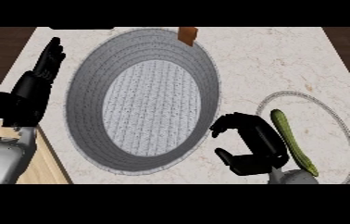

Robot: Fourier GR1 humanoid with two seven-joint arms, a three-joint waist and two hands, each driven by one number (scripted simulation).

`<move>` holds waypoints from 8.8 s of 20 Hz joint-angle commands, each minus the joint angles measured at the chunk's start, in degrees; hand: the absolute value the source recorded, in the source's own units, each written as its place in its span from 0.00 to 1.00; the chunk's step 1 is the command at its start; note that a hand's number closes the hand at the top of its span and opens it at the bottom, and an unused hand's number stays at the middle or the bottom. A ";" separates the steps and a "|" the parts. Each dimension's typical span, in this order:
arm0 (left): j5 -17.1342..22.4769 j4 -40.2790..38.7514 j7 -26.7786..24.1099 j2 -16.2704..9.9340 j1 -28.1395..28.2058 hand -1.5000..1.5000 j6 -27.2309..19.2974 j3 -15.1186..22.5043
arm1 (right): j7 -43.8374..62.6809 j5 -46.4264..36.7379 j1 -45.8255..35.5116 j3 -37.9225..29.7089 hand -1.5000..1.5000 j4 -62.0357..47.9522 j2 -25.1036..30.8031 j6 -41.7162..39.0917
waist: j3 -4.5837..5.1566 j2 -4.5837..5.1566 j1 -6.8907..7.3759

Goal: Pick the squash from the placemat and place it in the basket

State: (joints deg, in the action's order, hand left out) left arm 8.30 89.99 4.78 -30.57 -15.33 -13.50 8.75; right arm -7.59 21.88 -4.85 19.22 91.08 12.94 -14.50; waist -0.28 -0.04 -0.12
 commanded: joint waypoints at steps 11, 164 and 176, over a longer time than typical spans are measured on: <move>-1.46 -2.17 -6.46 -0.58 4.73 0.50 3.87 0.61 | 20.25 -23.73 -8.89 -8.59 0.00 22.58 29.46 -0.18 | 0.78 -0.42 -0.48; -17.66 -3.04 -4.08 15.70 -0.38 0.50 19.80 -13.37 | 87.16 -59.94 -71.50 -5.11 1.00 -18.63 -12.92 8.82 | 0.44 0.07 2.01; -17.51 0.93 -1.82 15.32 0.85 0.50 19.80 -13.80 | 87.12 -55.03 -75.25 -0.63 0.00 -29.47 -12.91 -0.93 | 0.34 -0.38 1.47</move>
State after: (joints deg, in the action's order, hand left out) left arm -9.10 88.44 0.70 -15.29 -13.80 6.38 -5.39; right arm 67.64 -36.66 -77.95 17.95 64.02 0.64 -10.85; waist 0.12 -0.36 1.12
